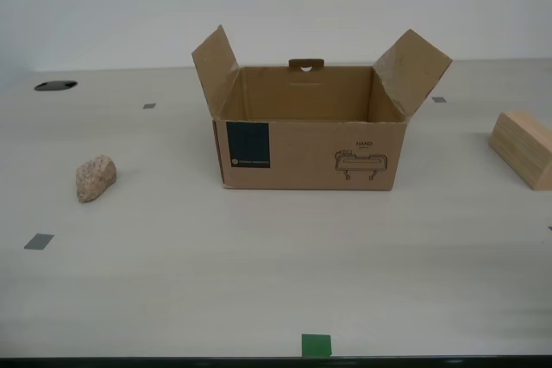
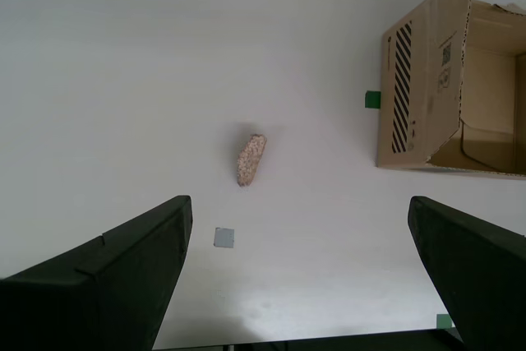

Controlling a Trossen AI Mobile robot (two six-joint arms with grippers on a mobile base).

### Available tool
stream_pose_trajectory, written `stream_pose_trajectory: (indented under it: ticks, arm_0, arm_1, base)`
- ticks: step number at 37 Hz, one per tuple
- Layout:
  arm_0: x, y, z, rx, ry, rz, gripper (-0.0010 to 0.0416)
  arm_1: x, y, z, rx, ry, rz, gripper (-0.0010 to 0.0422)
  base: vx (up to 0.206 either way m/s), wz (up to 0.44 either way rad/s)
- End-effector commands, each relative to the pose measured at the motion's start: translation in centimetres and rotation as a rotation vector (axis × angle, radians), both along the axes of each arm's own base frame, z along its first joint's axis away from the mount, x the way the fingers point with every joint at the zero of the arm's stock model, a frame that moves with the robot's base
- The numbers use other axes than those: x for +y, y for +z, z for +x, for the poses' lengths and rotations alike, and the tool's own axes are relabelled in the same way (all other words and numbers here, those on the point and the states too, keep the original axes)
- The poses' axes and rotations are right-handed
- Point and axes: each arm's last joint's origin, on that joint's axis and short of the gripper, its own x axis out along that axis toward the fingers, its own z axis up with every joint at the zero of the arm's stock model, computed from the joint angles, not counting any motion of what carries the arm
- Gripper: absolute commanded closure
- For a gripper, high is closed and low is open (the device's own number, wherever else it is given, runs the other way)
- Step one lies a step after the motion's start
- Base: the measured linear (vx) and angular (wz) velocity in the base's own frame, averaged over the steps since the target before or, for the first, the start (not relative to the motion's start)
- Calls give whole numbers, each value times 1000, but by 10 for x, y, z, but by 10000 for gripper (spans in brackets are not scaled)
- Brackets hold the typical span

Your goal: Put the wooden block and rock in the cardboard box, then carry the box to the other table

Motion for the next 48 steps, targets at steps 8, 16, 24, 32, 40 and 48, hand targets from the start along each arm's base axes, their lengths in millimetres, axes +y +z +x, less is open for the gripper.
stream_pose_trajectory:
  ticks: [8, 16, 24, 32, 40, 48]
  arm_0:
    - [0, 0, -1, 10, -1, 3, 12]
    - [0, 0, -1, 10, 8, -2, 12]
    - [0, 0, -1, 8, 25, -11, 12]
    - [0, 0, -1, 9, 28, -13, 12]
    - [0, 0, -1, 9, 40, -19, 12]
    - [-2, 0, -1, 9, 18, -78, 12]
  arm_1:
    - [0, 0, 0, 3, 3, 0, 53]
    - [0, 0, 0, 1, 3, 0, 53]
    - [0, 0, 0, 1, 3, 0, 53]
    - [0, 0, 0, 1, 3, 0, 53]
    - [0, -2, 2, 14, 3, 1, 53]
    - [0, -15, 6, 69, 3, 2, 53]
  base:
    - [0, 0]
    - [0, 0]
    - [0, 0]
    - [0, 0]
    - [0, 0]
    - [0, 0]
